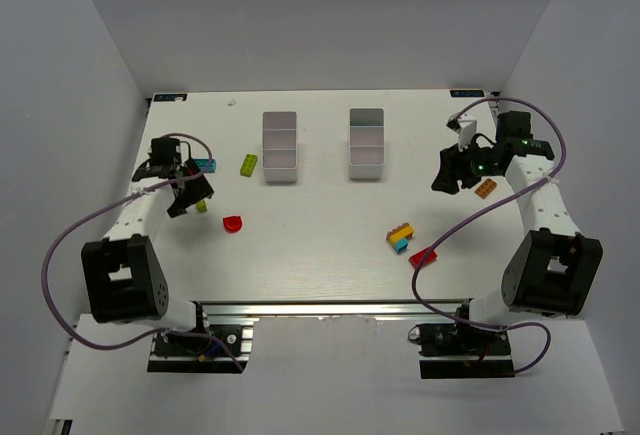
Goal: Sort the legos into containers by color
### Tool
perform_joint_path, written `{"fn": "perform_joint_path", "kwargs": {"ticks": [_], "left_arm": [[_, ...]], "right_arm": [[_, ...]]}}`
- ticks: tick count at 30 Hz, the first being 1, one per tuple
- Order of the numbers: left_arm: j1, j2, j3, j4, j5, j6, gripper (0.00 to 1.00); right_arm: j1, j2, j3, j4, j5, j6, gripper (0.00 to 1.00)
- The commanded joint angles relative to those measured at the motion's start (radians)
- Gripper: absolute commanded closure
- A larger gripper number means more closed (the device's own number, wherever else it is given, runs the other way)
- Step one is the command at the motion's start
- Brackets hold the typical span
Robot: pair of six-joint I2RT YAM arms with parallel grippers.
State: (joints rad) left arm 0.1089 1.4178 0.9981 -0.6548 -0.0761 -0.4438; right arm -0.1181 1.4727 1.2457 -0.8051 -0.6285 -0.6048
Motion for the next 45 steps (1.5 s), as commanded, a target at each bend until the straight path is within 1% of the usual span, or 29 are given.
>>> {"fn": "perform_joint_path", "kwargs": {"ticks": [1, 2, 5, 10, 15, 18, 19, 20, 22, 23, 25, 26, 27, 28, 31, 34, 35, 36, 37, 38, 39, 41, 44, 45], "left_arm": [[0.002, 0.072, 0.043, 0.063, 0.053, 0.053, 0.22], [0.002, 0.09, 0.046, 0.07, 0.061, 0.066, 0.26], [0.002, 0.157, 0.057, 0.106, 0.061, 0.102, 0.31], [0.002, 0.249, 0.092, 0.132, 0.015, 0.14, 0.34], [0.002, 0.291, 0.103, 0.152, -0.019, 0.174, 0.35], [0.002, 0.325, 0.094, 0.185, -0.002, 0.191, 0.4], [0.002, 0.331, 0.091, 0.188, 0.001, 0.194, 0.5], [0.002, 0.334, 0.089, 0.192, 0.012, 0.194, 0.56], [0.0, 0.326, 0.08, 0.204, 0.022, 0.194, 0.63], [0.002, 0.32, 0.077, 0.207, 0.032, 0.192, 0.7], [0.002, 0.296, 0.073, 0.207, 0.045, 0.192, 0.77], [0.002, 0.284, 0.073, 0.204, 0.065, 0.188, 0.83], [0.0, 0.25, 0.074, 0.201, 0.074, 0.185, 0.85], [-0.003, 0.23, 0.076, 0.202, 0.114, 0.179, 0.87], [-0.028, 0.156, 0.106, 0.205, 0.197, 0.13, 0.91], [-0.073, 0.13, 0.178, 0.219, 0.278, 0.024, 0.94], [-0.092, 0.127, 0.219, 0.23, 0.295, -0.048, 0.95], [-0.094, 0.127, 0.24, 0.25, 0.311, -0.087, 0.96], [-0.097, 0.135, 0.261, 0.257, 0.331, -0.129, 0.96], [-0.133, 0.159, 0.284, 0.264, 0.341, -0.213, 0.96], [-0.14, 0.176, 0.337, 0.255, 0.348, -0.249, 0.96], [-0.167, 0.231, 0.394, 0.242, 0.331, -0.341, 0.98], [-0.215, 0.286, 0.496, 0.241, 0.305, -0.41, 0.98], [-0.225, 0.332, 0.525, 0.227, 0.297, -0.42, 0.98]], "right_arm": [[0.008, -0.012, -0.015, 0.064, 0.004, 0.06, 0.36], [0.009, -0.011, -0.025, 0.069, -0.002, 0.063, 0.36], [0.009, -0.012, -0.037, 0.092, -0.019, 0.074, 0.36], [0.009, -0.012, -0.045, 0.129, -0.051, 0.1, 0.36], [0.009, -0.02, -0.057, 0.141, -0.063, 0.111, 0.35], [0.011, -0.018, -0.061, 0.149, -0.074, 0.12, 0.35], [0.012, -0.017, -0.06, 0.15, -0.076, 0.12, 0.36], [0.014, -0.015, -0.052, 0.149, -0.077, 0.12, 0.35], [0.015, -0.012, -0.046, 0.149, -0.077, 0.119, 0.36], [0.015, -0.011, -0.04, 0.149, -0.076, 0.119, 0.35], [0.017, -0.011, -0.035, 0.15, -0.08, 0.122, 0.35], [0.017, -0.011, -0.035, 0.15, -0.08, 0.122, 0.35], [0.018, -0.014, -0.037, 0.153, -0.082, 0.122, 0.35], [0.02, -0.015, -0.038, 0.155, -0.083, 0.123, 0.36], [0.034, -0.025, -0.054, 0.17, -0.077, 0.123, 0.36], [0.054, -0.037, -0.072, 0.19, -0.076, 0.125, 0.39], [0.063, -0.04, -0.075, 0.195, -0.077, 0.129, 0.4], [0.067, -0.045, -0.08, 0.198, -0.077, 0.131, 0.4], [0.07, -0.046, -0.083, 0.202, -0.082, 0.134, 0.4], [0.072, -0.048, -0.086, 0.213, -0.085, 0.137, 0.4], [0.072, -0.049, -0.089, 0.218, -0.089, 0.145, 0.4], [0.074, -0.051, -0.098, 0.236, -0.097, 0.154, 0.4], [0.074, -0.054, -0.109, 0.26, -0.114, 0.177, 0.4], [0.074, -0.055, -0.112, 0.268, -0.119, 0.184, 0.4]]}}
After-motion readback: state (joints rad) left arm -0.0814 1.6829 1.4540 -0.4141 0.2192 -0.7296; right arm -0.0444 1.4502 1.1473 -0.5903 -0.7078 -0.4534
